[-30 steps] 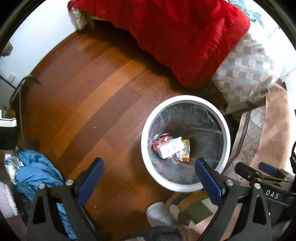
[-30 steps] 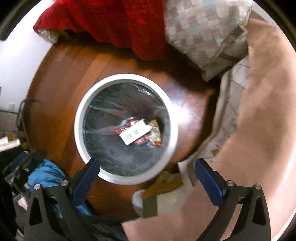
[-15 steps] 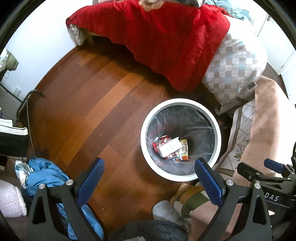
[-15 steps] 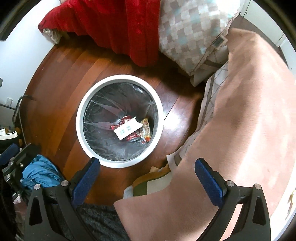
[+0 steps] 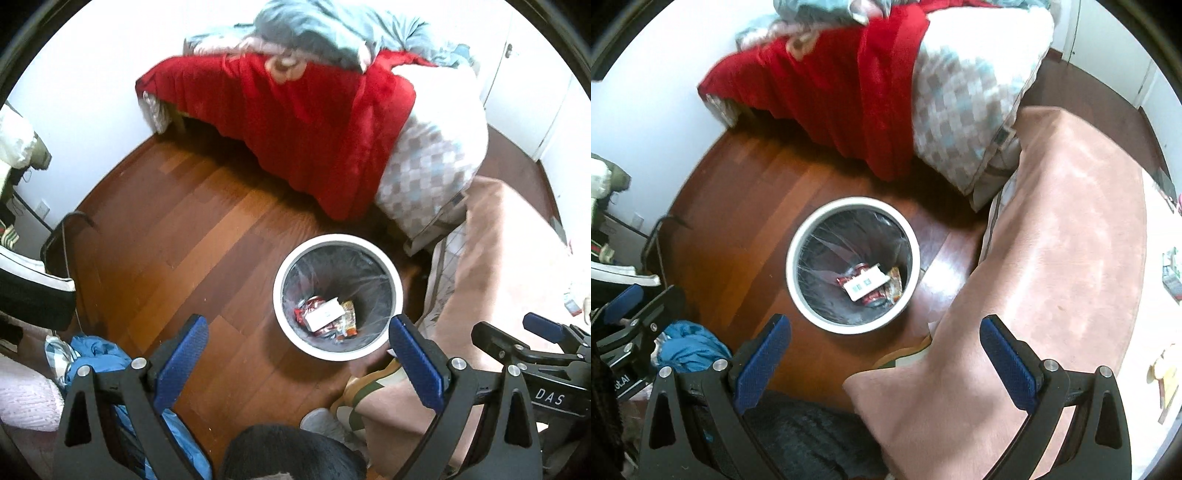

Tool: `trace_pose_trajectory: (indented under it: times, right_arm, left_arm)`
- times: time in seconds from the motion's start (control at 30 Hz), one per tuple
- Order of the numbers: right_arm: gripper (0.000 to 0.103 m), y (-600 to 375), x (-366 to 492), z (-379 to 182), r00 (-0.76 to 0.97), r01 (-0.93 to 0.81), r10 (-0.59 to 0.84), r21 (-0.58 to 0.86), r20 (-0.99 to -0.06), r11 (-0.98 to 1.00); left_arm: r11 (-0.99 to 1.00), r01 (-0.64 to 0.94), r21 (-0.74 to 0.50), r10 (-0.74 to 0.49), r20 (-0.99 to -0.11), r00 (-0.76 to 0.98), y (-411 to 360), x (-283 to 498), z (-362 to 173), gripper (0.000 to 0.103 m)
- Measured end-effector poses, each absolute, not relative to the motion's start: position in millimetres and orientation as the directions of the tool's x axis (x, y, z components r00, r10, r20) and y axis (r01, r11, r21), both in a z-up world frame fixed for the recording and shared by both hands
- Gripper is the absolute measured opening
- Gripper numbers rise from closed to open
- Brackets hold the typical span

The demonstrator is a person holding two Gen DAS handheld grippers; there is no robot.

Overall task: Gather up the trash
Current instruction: 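Move both tools back over the table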

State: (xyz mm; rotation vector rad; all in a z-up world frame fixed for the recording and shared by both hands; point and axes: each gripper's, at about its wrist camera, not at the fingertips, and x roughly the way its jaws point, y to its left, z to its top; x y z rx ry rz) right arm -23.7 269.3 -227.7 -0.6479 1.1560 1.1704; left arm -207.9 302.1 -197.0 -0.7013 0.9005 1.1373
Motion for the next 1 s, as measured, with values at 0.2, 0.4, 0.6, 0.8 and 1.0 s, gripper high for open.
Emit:
trace_pose_trajectory:
  times: [0.2,0.4,0.6,0.8,1.0]
  right_arm:
    - [0.103,232.2,-16.0,-180.8,-0.064,-0.915,0.465,0.238,-0.883,0.326]
    - [0.103,180.2,12.1,-152.7,-0.092,-0.87,0.532,0.328,-0.842,0.368]
    - [0.103,103.8,78.8,-160.5,-0.034,-0.801,0.51,0.328,-0.86,0.5]
    - [0.103,17.1,182.2,-190.7,0.089,-0.707,0.386,0.215,-0.918,0.674]
    - [0.103,-7.0,278.6,-255.4,0.144,-0.815,0.096,-0.063,-0.985,0.576]
  left_arm:
    - [0.297,-0.955,-0.006,0.512,-0.843,0.165,274.1,-202.4,-157.8,0.1]
    - [0.346,-0.938,-0.009,0.529,-0.824,0.203,244.1,-175.8,-137.6,0.1]
    - [0.442,-0.896,-0.034,0.481,-0.835,0.269,204.8,-110.5,-154.4,0.1]
    - [0.59,-0.807,-0.031,0.371,-0.878,0.304,159.0,2.8,-201.2,0.1]
    - [0.67,-0.742,0.029,0.334,-0.904,0.266,121.5,105.3,-253.2,0.1]
